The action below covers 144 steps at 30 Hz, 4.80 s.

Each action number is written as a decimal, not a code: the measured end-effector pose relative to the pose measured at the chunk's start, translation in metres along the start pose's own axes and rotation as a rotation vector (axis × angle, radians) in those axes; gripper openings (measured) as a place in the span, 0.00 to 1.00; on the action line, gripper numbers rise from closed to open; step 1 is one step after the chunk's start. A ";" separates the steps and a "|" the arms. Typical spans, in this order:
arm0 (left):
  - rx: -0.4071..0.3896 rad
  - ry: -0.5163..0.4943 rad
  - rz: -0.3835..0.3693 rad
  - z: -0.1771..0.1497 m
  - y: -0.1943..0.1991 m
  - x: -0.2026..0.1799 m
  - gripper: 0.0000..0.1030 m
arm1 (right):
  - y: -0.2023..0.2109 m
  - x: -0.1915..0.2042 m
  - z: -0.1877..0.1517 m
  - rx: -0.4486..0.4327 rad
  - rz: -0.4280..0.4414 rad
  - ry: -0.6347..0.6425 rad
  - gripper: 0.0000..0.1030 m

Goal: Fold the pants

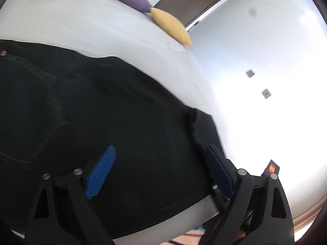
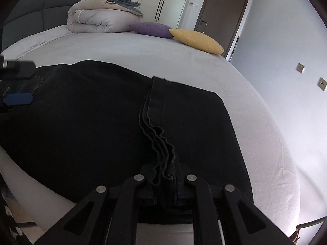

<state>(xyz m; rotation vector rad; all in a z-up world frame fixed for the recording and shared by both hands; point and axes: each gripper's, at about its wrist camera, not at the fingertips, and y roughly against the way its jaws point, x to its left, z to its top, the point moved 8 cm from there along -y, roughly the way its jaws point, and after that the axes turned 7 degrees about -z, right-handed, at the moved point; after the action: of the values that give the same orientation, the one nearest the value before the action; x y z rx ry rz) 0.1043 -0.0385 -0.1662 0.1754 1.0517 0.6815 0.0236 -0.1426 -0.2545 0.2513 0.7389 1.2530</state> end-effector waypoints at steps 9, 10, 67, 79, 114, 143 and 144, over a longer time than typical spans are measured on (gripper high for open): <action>0.197 0.124 -0.152 0.004 -0.079 -0.035 0.88 | 0.032 0.023 0.020 -0.129 -0.104 0.137 0.12; 0.213 0.133 -0.149 0.005 -0.086 -0.035 0.88 | 0.034 0.027 0.021 -0.140 -0.108 0.152 0.12; 0.214 -0.414 0.456 0.043 0.025 0.068 0.17 | -0.041 -0.056 0.097 0.210 0.872 -0.383 0.18; 0.173 -0.414 0.466 0.031 0.016 0.087 0.16 | -0.152 -0.062 0.086 0.407 0.954 -0.612 0.02; -0.456 0.119 0.255 0.019 0.226 0.100 0.92 | -0.049 -0.032 -0.027 0.379 0.965 -0.566 0.00; -0.720 0.781 -0.186 -0.022 0.280 0.256 0.77 | -0.043 -0.038 -0.028 0.383 0.939 -0.592 0.00; -0.710 0.788 -0.199 -0.020 0.277 0.258 0.68 | -0.043 -0.038 -0.028 0.383 0.939 -0.593 0.00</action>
<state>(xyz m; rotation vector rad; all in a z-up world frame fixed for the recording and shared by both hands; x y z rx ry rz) 0.0481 0.3285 -0.2440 -0.8661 1.4681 0.9261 0.0347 -0.1977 -0.2847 1.3382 0.3133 1.7676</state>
